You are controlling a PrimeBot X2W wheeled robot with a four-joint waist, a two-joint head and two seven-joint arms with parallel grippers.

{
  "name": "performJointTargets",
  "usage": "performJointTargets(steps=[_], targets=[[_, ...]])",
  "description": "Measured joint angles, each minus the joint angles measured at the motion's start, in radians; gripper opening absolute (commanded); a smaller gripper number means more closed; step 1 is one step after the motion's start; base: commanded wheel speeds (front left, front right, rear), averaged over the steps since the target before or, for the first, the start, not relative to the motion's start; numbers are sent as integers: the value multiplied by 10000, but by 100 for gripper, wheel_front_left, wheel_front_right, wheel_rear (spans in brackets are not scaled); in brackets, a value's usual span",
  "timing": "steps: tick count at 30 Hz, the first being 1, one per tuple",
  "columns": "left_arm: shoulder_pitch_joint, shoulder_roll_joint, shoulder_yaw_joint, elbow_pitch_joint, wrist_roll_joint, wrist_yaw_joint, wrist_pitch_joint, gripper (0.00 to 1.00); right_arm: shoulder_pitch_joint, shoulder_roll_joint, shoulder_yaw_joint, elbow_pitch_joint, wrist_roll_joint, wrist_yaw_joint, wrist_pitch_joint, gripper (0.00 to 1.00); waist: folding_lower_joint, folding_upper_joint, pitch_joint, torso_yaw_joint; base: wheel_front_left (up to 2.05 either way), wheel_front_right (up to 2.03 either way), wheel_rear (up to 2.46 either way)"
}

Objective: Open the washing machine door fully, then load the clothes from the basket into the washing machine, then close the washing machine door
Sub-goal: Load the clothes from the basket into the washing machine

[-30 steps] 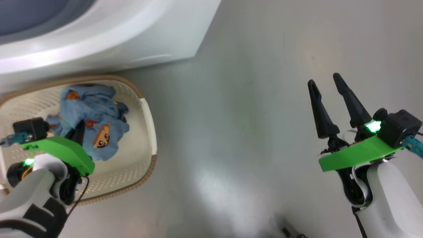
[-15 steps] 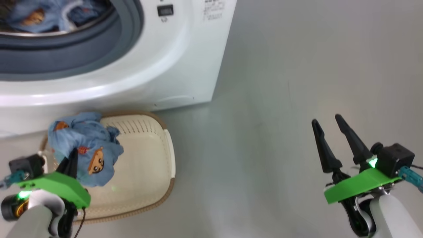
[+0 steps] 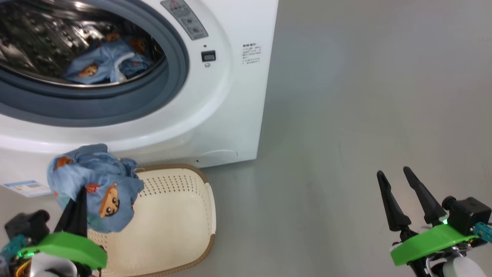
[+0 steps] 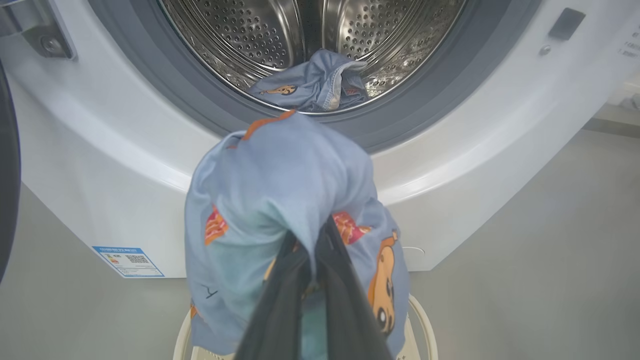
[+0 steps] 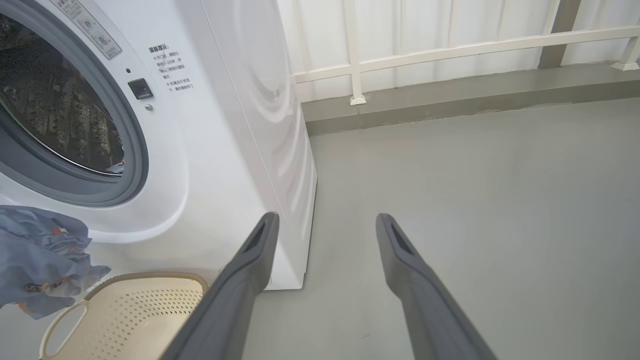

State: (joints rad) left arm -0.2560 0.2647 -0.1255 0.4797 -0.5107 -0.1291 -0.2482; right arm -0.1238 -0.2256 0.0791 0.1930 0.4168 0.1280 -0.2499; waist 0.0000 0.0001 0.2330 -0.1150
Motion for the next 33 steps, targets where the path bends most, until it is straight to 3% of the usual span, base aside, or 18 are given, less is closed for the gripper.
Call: performJointTargets(steps=[7,21,33], targets=[[1318,-445,878,-1592,871,0,2,0,575,-50,-278,-46,0,0,0,100,1,0,-601,144,0,0,0],[3603,-1254,2123,-4102,1542,0,0,0,1267,-144,-581,-148,2,0,0,100,0,-1,-1193,249,0,0,0],[3967,-1567,2295,-4554,1680,0,0,0,1273,-155,-617,-161,0,0,0,100,0,-1,-1267,185,0,0,0]])
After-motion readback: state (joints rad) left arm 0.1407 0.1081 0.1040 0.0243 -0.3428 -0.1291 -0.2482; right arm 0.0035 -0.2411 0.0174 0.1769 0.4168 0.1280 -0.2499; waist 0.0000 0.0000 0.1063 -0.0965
